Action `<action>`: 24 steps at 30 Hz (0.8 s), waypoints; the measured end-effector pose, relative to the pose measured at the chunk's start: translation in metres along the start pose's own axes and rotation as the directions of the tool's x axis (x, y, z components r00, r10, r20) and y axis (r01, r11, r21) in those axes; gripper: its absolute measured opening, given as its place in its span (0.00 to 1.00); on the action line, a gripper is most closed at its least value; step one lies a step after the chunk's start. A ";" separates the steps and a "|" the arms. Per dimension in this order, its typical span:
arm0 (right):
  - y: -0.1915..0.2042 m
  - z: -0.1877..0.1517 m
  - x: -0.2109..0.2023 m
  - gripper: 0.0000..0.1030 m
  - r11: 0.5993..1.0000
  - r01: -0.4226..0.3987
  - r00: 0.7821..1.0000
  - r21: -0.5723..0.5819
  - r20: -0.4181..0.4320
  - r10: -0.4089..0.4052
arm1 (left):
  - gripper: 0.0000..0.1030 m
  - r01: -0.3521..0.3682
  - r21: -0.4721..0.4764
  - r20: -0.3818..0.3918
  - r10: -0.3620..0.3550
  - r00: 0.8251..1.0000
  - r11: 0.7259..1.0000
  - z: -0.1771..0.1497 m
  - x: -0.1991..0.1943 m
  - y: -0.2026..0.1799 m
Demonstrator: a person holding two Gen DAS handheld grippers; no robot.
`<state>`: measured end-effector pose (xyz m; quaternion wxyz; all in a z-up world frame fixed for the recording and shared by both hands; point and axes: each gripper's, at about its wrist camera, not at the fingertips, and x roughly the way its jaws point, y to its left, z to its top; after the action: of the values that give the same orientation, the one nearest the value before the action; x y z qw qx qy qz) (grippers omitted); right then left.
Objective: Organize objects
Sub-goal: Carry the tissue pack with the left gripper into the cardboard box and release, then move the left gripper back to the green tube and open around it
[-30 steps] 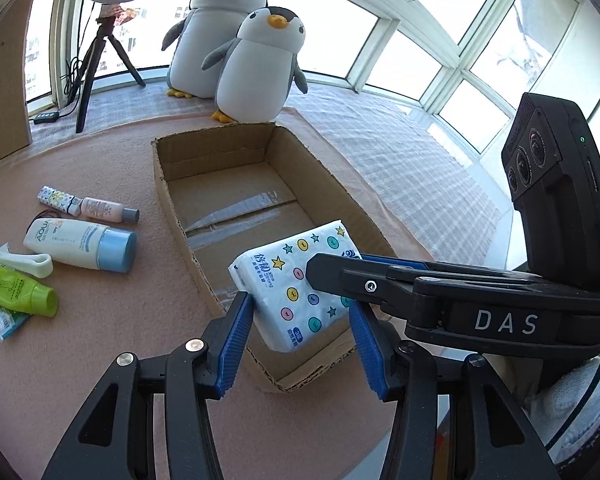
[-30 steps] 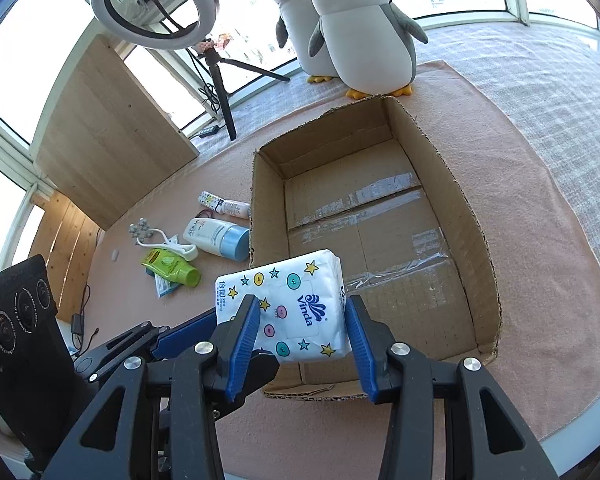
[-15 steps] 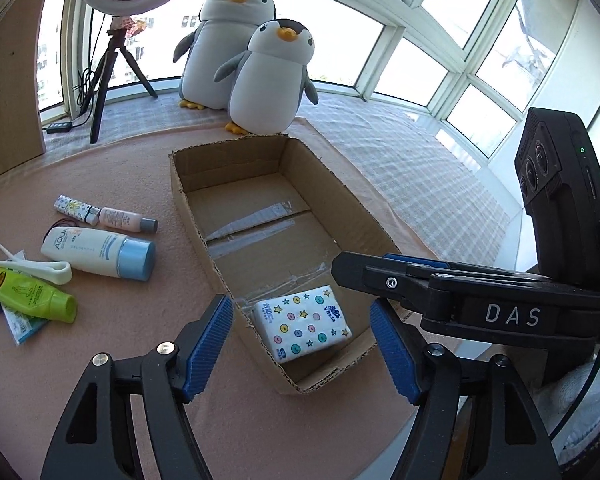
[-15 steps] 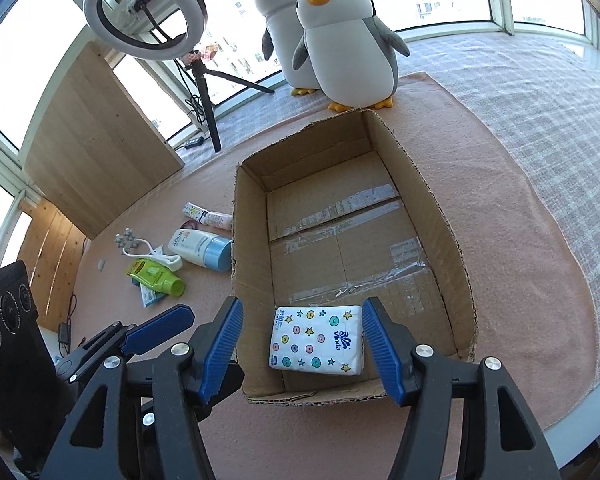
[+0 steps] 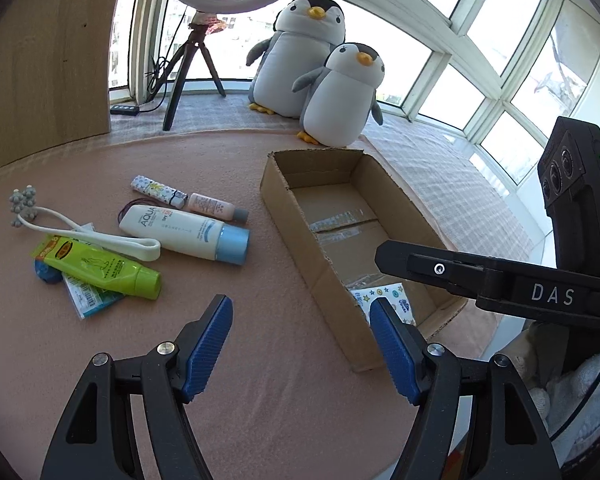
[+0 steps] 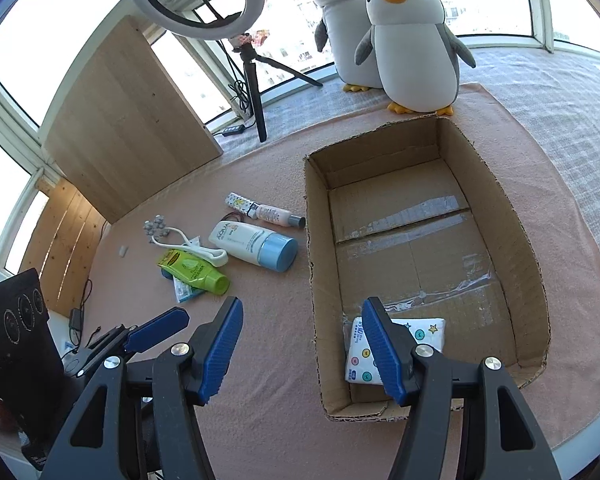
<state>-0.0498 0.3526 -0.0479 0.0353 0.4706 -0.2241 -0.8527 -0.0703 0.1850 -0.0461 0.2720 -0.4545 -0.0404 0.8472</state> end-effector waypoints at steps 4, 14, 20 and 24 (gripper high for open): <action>0.024 0.005 0.021 0.57 0.999 -0.044 0.998 -0.027 -0.035 0.043 | 0.72 -0.046 -0.057 0.006 0.046 0.999 0.997 -0.005 -0.014 0.039; 0.081 0.012 0.099 0.56 0.991 -0.082 0.985 -0.104 -0.158 0.064 | 0.72 -0.151 -0.215 0.015 0.158 0.987 0.965 -0.030 -0.058 0.142; 0.105 0.019 0.144 0.56 0.988 -0.083 0.975 -0.127 -0.217 0.054 | 0.72 -0.193 -0.277 0.007 0.202 0.979 0.941 -0.046 -0.078 0.185; 0.108 0.028 0.173 0.50 0.991 -0.090 0.963 -0.095 -0.263 0.062 | 0.72 -0.209 -0.304 0.007 0.221 0.975 0.930 -0.054 -0.088 0.202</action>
<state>-0.1847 0.2185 -0.1265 0.1219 0.5669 -0.1899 -0.7923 -0.0748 -0.0404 -0.0752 0.1043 -0.4750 -0.1245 0.8649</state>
